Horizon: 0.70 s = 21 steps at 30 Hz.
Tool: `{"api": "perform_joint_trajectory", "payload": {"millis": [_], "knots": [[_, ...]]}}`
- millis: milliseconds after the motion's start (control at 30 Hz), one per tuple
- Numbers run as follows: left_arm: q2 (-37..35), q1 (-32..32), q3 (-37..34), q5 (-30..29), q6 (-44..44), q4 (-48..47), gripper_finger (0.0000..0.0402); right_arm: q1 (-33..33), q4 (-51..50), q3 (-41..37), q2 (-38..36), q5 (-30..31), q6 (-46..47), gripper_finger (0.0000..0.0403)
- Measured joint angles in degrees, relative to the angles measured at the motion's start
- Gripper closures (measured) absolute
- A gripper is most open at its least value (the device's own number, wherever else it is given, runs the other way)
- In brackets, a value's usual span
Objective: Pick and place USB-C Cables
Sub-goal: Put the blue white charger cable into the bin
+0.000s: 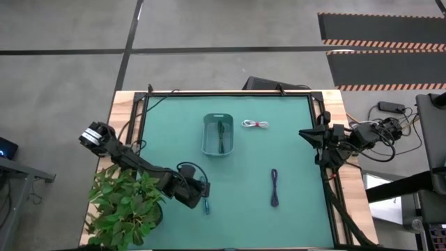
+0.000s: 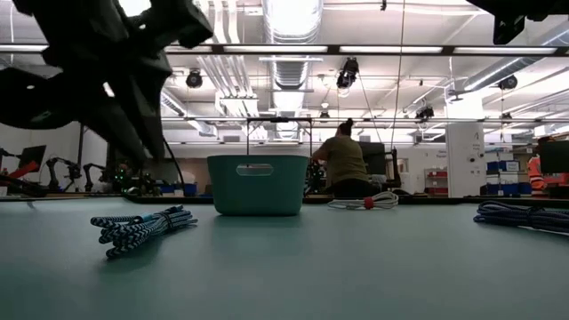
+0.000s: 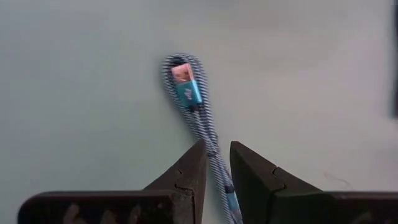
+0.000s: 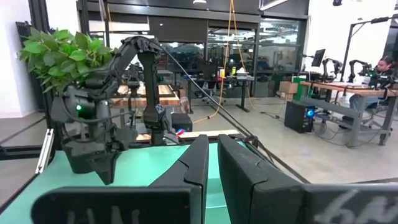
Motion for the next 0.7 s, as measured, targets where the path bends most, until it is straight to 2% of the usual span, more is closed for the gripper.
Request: {"api": "perform_joint_trajectory", "payload": {"millis": [300,700], "knots": [[0.03,0.00,-1.45,-1.68,0.02,1.84,0.0341,0.02,0.13,0.00,-0.01,0.01,-0.24,0.0376],[5.58,0.00,-1.45,-1.55,2.41,4.61,0.0266,0.00,0.13,0.00,-0.01,0.02,-0.71,0.0376]]}}
